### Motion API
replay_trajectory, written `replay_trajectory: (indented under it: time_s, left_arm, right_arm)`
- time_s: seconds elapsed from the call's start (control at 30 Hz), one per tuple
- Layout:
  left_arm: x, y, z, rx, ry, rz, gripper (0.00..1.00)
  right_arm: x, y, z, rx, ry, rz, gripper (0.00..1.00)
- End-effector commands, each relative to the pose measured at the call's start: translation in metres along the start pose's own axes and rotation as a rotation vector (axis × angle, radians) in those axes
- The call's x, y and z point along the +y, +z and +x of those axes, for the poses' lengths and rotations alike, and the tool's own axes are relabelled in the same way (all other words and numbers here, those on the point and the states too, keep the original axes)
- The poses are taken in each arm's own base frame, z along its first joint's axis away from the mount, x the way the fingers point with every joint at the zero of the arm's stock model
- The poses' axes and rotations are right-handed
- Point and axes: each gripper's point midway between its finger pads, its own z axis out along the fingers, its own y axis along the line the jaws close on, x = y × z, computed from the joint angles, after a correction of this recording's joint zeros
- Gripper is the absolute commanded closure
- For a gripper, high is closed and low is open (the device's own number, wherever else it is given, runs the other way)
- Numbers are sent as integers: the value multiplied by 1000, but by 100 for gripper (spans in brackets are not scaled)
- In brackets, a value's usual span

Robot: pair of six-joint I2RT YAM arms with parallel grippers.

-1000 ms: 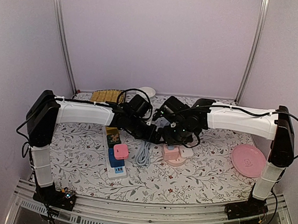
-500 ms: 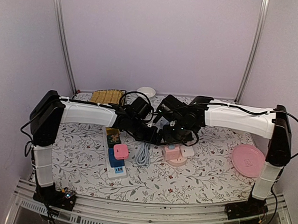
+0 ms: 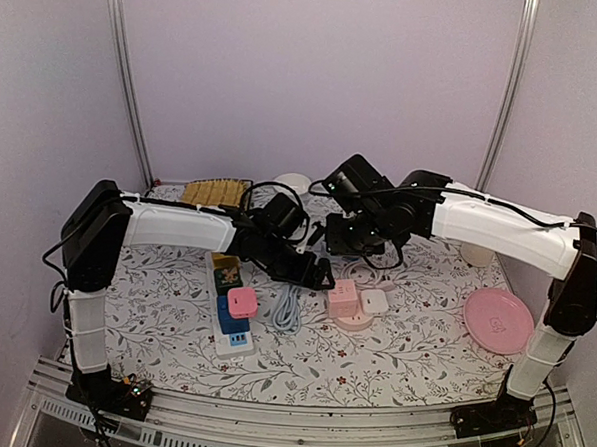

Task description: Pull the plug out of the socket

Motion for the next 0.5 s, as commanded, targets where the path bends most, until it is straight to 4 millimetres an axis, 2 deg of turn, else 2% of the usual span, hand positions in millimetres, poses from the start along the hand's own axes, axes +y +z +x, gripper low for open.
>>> replay_trajectory:
  time_s: [0.0, 0.1, 0.2, 0.3, 0.47]
  left_arm:
    - [9, 7, 19, 66, 22, -54, 7]
    - [5, -1, 10, 38, 39, -51, 7]
    - [-4, -13, -5, -6, 65, -44, 7]
    - [-20, -41, -29, -82, 86, -17, 6]
    - [-37, -68, -50, -150, 98, 12, 7]
  right_arm:
    - [6, -13, -19, -75, 13, -18, 96]
    - [-11, -13, -21, -71, 33, 22, 96]
    - [-38, -15, -22, -68, 76, 50, 96]
    - [-65, -18, -26, -81, 130, 61, 96]
    - [-112, -11, -25, -77, 229, 50, 96]
